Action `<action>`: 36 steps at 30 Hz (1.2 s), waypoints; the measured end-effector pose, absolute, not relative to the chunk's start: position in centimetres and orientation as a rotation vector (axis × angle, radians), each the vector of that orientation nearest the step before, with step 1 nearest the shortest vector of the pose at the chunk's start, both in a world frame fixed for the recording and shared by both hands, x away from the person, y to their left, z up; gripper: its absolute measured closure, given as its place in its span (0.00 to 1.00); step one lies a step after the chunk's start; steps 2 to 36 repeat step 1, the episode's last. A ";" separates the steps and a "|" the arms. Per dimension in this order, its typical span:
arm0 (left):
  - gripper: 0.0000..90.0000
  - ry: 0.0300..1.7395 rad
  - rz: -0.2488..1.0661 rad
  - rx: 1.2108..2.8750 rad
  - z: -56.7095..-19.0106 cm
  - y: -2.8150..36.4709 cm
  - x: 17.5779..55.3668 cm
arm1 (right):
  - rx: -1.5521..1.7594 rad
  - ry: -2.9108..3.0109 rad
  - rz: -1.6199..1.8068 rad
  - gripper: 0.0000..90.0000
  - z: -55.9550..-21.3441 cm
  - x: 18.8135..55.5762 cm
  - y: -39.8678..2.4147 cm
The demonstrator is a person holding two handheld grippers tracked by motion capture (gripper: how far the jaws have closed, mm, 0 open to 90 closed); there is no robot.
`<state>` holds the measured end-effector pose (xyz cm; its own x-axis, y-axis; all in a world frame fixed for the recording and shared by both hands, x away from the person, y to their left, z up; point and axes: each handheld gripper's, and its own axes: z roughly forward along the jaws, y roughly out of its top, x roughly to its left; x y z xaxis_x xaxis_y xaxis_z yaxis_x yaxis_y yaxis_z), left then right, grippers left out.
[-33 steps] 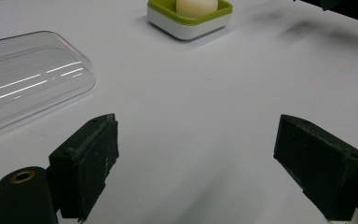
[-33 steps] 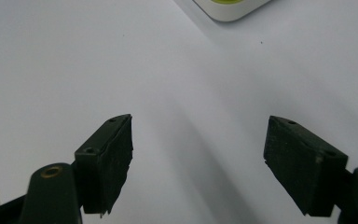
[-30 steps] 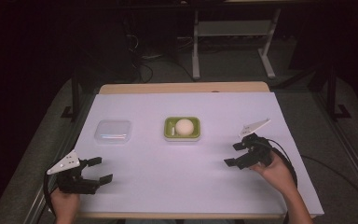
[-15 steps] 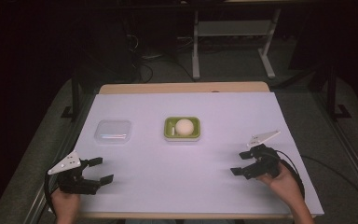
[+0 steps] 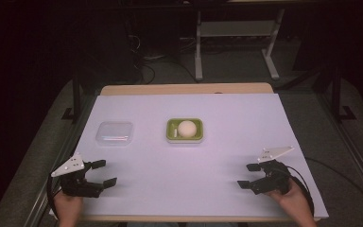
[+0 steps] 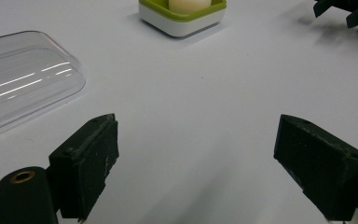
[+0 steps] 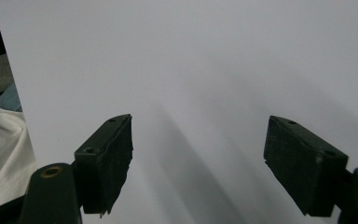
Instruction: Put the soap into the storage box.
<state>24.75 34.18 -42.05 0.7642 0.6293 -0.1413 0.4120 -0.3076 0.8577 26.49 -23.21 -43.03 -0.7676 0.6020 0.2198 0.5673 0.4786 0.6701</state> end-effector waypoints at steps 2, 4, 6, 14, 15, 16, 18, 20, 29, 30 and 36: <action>0.15 0.785 0.272 1.948 -42.0 34.2 24.8 | 1.057 2.660 1.171 0.24 -43.1 26.3 -23.2; 0.15 0.785 0.272 1.948 -42.0 34.2 24.8 | 1.057 2.660 1.171 0.24 -43.1 26.3 -23.2; 0.15 0.785 0.272 1.948 -42.0 34.2 24.8 | 1.057 2.660 1.171 0.24 -43.1 26.3 -23.2; 0.15 0.785 0.272 1.948 -42.0 34.2 24.8 | 1.057 2.660 1.171 0.24 -43.1 26.3 -23.2; 0.15 0.785 0.272 1.948 -42.0 34.2 24.8 | 1.057 2.660 1.171 0.24 -43.1 26.3 -23.2; 0.15 0.785 0.272 1.948 -42.0 34.2 24.8 | 1.057 2.660 1.171 0.24 -43.1 26.3 -23.2; 0.15 0.785 0.272 1.948 -42.0 34.2 24.8 | 1.057 2.660 1.171 0.24 -43.1 26.3 -23.2; 0.15 0.785 0.272 1.948 -42.0 34.2 24.8 | 1.057 2.660 1.171 0.24 -43.1 26.3 -23.2; 0.15 0.785 0.272 1.948 -42.0 34.2 24.8 | 1.057 2.660 1.171 0.24 -43.1 26.3 -23.2; 0.15 0.785 0.272 1.948 -42.0 34.2 24.8 | 1.057 2.660 1.171 0.24 -43.1 26.3 -23.2; 0.15 0.785 0.272 1.948 -42.0 34.2 24.8 | 1.057 2.660 1.171 0.24 -43.1 26.3 -23.2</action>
